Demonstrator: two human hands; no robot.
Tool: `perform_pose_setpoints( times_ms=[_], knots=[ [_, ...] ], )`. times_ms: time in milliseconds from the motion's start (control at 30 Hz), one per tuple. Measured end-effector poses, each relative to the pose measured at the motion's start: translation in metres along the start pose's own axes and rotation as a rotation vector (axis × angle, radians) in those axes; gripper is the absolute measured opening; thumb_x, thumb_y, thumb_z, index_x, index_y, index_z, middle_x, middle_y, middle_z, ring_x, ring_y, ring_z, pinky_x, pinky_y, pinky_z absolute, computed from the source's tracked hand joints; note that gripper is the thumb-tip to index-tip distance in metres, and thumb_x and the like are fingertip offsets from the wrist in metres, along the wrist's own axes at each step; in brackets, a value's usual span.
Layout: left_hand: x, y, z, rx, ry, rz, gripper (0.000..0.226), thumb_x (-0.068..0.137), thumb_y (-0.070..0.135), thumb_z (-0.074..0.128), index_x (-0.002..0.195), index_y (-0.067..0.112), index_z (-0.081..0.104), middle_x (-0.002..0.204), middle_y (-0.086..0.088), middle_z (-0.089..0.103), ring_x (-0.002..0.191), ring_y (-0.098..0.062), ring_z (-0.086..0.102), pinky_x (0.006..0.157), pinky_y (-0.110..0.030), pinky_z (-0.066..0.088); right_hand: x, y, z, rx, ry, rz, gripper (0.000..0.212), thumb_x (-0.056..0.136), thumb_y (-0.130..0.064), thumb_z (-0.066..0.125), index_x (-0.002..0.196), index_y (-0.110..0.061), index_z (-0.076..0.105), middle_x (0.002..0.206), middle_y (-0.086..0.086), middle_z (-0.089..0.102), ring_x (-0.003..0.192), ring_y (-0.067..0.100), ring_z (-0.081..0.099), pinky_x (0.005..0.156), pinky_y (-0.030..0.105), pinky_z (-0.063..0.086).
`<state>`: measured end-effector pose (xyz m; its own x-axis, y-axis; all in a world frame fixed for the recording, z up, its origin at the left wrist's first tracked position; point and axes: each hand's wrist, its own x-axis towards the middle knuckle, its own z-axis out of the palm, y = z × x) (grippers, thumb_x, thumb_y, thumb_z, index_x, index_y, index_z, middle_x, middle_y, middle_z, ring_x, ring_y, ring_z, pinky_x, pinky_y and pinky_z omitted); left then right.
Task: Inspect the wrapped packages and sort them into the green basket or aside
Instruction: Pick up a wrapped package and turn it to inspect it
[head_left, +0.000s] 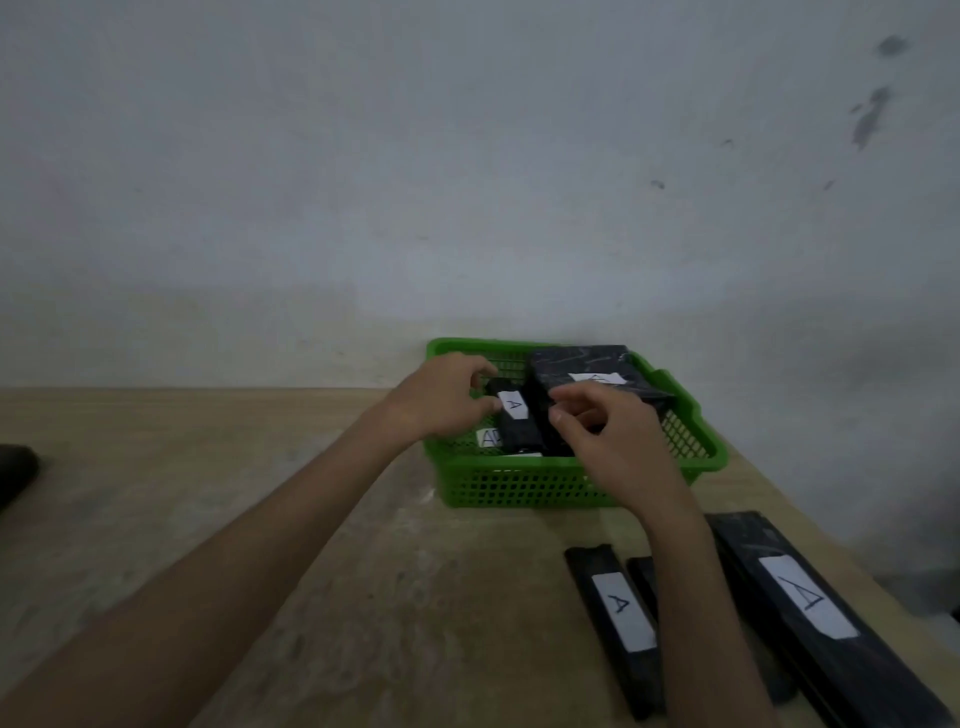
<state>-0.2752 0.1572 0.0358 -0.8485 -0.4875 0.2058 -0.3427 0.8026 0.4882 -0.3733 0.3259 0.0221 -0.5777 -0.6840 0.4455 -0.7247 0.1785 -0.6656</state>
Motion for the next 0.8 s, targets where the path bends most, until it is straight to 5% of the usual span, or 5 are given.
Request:
perform_pose_setpoints(
  times_ms=[100, 433, 567, 700, 800],
  knots=[
    [-0.053, -0.015, -0.032, -0.02, 0.134, 0.012, 0.042, 0.087, 0.032, 0.062, 0.127, 0.02, 0.054, 0.117, -0.002, 0.06, 0.094, -0.011, 0.05, 0.083, -0.023, 0.04, -0.008, -0.037, 0.012, 0.057, -0.012, -0.088, 0.014, 0.088, -0.017, 0.064, 0.101, -0.022, 0.068, 0.083, -0.018, 0.062, 0.075, -0.001, 0.059, 0.062, 0.004, 0.044],
    [-0.214, -0.094, -0.088, -0.011, 0.403, -0.205, 0.034, 0.087, 0.032, 0.061, 0.121, 0.026, 0.057, 0.11, 0.008, 0.06, 0.096, -0.008, 0.054, 0.082, -0.021, 0.04, -0.046, -0.154, 0.111, 0.259, -0.206, -0.317, 0.019, 0.086, -0.015, 0.066, 0.096, -0.031, 0.065, 0.091, -0.013, 0.069, 0.08, 0.001, 0.063, 0.065, 0.019, 0.051],
    [-0.274, -0.136, -0.089, 0.018, 0.497, -0.307, 0.033, 0.086, 0.029, 0.063, 0.118, 0.024, 0.059, 0.114, 0.003, 0.059, 0.101, -0.015, 0.054, 0.089, -0.032, 0.046, -0.066, -0.176, 0.167, 0.272, -0.294, -0.376, 0.02, 0.085, -0.014, 0.066, 0.098, -0.028, 0.067, 0.093, -0.013, 0.068, 0.08, 0.003, 0.063, 0.065, 0.018, 0.052],
    [-0.315, -0.185, -0.08, 0.279, 0.623, -0.569, 0.046, 0.077, 0.026, 0.072, 0.119, 0.012, 0.06, 0.115, -0.018, 0.058, 0.102, -0.041, 0.051, 0.085, -0.046, 0.044, -0.09, -0.171, 0.22, 0.254, -0.394, -0.401, 0.019, 0.087, -0.012, 0.062, 0.104, -0.019, 0.069, 0.101, -0.005, 0.068, 0.08, 0.003, 0.061, 0.068, 0.009, 0.047],
    [-0.33, -0.212, -0.077, 0.328, 0.504, -0.809, 0.065, 0.076, 0.04, 0.068, 0.128, 0.007, 0.048, 0.12, -0.024, 0.053, 0.103, -0.043, 0.05, 0.086, -0.046, 0.041, -0.114, -0.16, 0.251, 0.23, -0.417, -0.433, 0.021, 0.087, -0.012, 0.058, 0.104, -0.015, 0.069, 0.101, -0.001, 0.068, 0.079, 0.001, 0.057, 0.07, 0.003, 0.042]
  ],
)
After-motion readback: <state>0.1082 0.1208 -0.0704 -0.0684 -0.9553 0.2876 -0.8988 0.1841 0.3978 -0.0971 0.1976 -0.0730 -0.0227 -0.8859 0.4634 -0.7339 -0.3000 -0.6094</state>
